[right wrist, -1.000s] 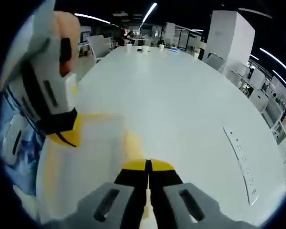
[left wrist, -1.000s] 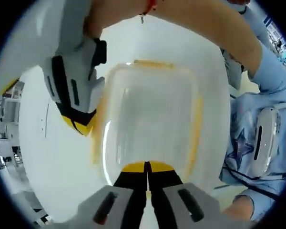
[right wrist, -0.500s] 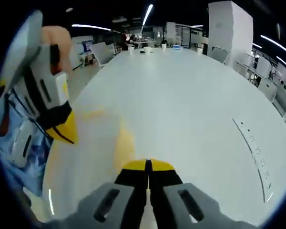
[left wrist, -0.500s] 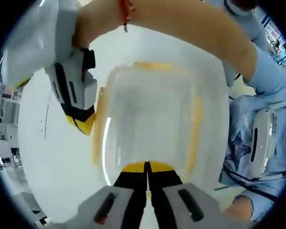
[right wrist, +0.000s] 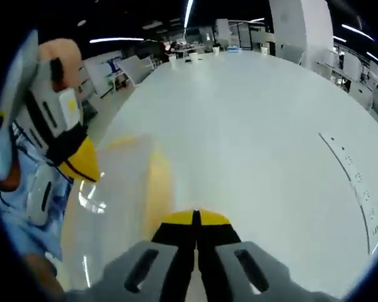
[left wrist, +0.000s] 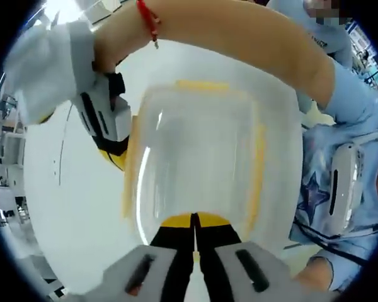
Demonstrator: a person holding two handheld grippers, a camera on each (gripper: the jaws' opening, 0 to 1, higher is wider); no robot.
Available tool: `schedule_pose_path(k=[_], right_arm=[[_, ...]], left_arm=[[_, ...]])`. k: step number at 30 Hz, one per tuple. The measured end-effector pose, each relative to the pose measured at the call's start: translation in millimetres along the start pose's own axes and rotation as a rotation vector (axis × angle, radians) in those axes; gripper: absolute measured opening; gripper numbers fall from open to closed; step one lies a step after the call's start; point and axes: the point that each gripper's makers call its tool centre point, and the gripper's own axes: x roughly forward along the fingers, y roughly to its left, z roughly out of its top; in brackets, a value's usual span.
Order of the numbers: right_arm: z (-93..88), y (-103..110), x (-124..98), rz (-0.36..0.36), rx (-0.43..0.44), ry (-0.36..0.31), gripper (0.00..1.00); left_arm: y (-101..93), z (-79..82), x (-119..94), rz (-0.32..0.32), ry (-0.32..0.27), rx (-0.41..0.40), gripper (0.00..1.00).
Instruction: Snap each plastic latch of the storage box into its locked position after aligning the lid with the box until every specified latch is closed and the lid sits flush.
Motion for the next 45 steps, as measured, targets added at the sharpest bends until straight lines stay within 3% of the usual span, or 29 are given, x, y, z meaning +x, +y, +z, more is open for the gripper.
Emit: schedule_pose_path(k=[5, 6, 10, 14, 15, 18, 21, 26, 28, 29, 30, 31, 35, 37, 41, 44, 45], right_arm=[[-3.1, 4, 2, 0.061, 0.044, -0.009, 0.0], [-12.6, 16, -2, 0.074, 0.073, -0.028, 0.0], [-13.6, 18, -3, 0.075, 0.075, -0.03, 0.0], [-17.8, 24, -4, 0.056, 0.05, -0.033, 0.0], [-21.1, 23, -5, 0.038, 0.052, -0.026, 0.0], [-21.5, 16, -5, 0.025, 0.068, -0.032, 0.0], [-15.4, 9, -4, 0.005, 0.043, -0.064, 0.0], [-11.7, 1, -4, -0.011, 0.062, -0.086, 0.0], [-5.0, -5, -7, -0.068, -0.027, -0.112, 0.0], [-2.7, -11, -9, -0.125, -0.083, -0.119, 0.0], [1.1, -21, -14, -0.236, -0.16, -0.125, 0.0], [4.3, -22, -18, -0.269, -0.184, -0.139, 0.0], [34.9, -12, -52, -0.356, -0.224, -0.316, 0.01], [40.9, -1, -66, -0.366, -0.236, -0.358, 0.05], [43.1, 14, -70, -0.376, -0.281, -0.399, 0.07], [42.4, 25, -71, -0.392, -0.294, -0.443, 0.1], [42.7, 27, -72, -0.404, -0.297, -0.456, 0.12]], left_arm=[[1.1, -0.1, -1, 0.004, -0.026, 0.001, 0.0], [-7.5, 4.1, -2, 0.011, -0.076, 0.059, 0.0], [-11.8, 5.4, -2, 0.014, -0.078, 0.062, 0.0], [-18.5, 11.2, 0, 0.033, -0.11, 0.169, 0.0], [-22.0, 12.4, 0, 0.049, -0.171, 0.222, 0.0], [-20.0, 13.7, 0, 0.03, -0.256, 0.228, 0.0], [-14.4, 11.0, 0, -0.014, -0.343, 0.15, 0.0], [-12.5, 9.4, -1, -0.021, -0.383, 0.146, 0.0], [-12.1, 10.5, -3, -0.018, -0.402, 0.132, 0.0], [-12.1, 10.5, -3, -0.017, -0.404, 0.128, 0.0], [-12.1, 10.6, -4, -0.017, -0.409, 0.117, 0.0], [-12.1, 10.7, -4, -0.018, -0.411, 0.107, 0.0], [-12.2, 10.7, -7, -0.018, -0.422, 0.083, 0.0], [-11.9, 10.5, -8, -0.021, -0.428, 0.07, 0.0], [-11.9, 10.7, -9, -0.01, -0.428, 0.074, 0.0], [-9.6, 11.0, -10, 0.031, -0.446, 0.091, 0.03], [-4.4, 12.7, -12, 0.073, -0.463, 0.098, 0.03]])
